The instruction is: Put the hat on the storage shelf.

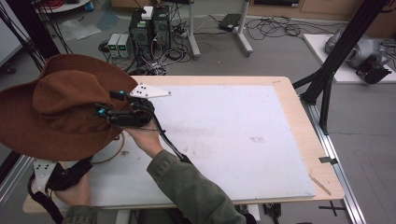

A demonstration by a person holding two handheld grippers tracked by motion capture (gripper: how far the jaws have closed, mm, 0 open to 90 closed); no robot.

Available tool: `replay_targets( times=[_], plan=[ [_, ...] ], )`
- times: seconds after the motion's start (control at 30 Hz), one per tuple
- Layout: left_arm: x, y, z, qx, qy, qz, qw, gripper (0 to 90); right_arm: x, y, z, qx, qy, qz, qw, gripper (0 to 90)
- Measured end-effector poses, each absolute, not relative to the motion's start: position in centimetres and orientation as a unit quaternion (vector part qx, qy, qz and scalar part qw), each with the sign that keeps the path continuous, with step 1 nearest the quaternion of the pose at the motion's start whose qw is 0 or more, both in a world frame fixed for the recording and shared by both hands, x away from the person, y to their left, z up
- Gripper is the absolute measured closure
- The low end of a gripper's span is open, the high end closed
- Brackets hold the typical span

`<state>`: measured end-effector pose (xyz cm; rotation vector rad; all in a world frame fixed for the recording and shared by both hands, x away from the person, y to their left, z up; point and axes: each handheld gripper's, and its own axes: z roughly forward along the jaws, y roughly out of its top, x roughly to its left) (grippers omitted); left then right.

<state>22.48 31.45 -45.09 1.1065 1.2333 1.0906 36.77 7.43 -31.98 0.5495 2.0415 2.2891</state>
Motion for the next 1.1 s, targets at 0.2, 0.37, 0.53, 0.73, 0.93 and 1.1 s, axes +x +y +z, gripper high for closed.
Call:
replay_targets(
  times=[0.2,0.37,0.53,0.73,0.93,1.1],
  plan=[
    [22.5,31.4,-45.1,0.467,0.520,0.460,0.547,12.3,36.9,6.4,-31.2,0.180,0.647,0.740,0.039,10.8],
    [22.4,31.5,-45.1,0.465,0.520,0.461,0.548,12.3,36.9,4.3,-30.0,0.187,0.654,0.729,0.076,10.8],
    [22.5,31.4,-45.1,0.467,0.520,0.462,0.546,12.3,36.9,-0.1,-28.8,0.208,0.657,0.712,0.134,10.8],
    [22.4,31.3,-45.1,0.469,0.518,0.465,0.544,12.3,36.5,-7.8,-27.9,0.253,0.642,0.693,0.210,10.9],
    [22.4,31.3,-45.0,0.469,0.518,0.466,0.543,12.3,35.2,-14.6,-27.3,0.283,0.608,0.679,0.297,10.9],
    [22.4,31.2,-44.9,0.468,0.516,0.468,0.544,12.3,33.6,-19.6,-27.5,0.310,0.595,0.649,0.359,10.9]
  ],
)
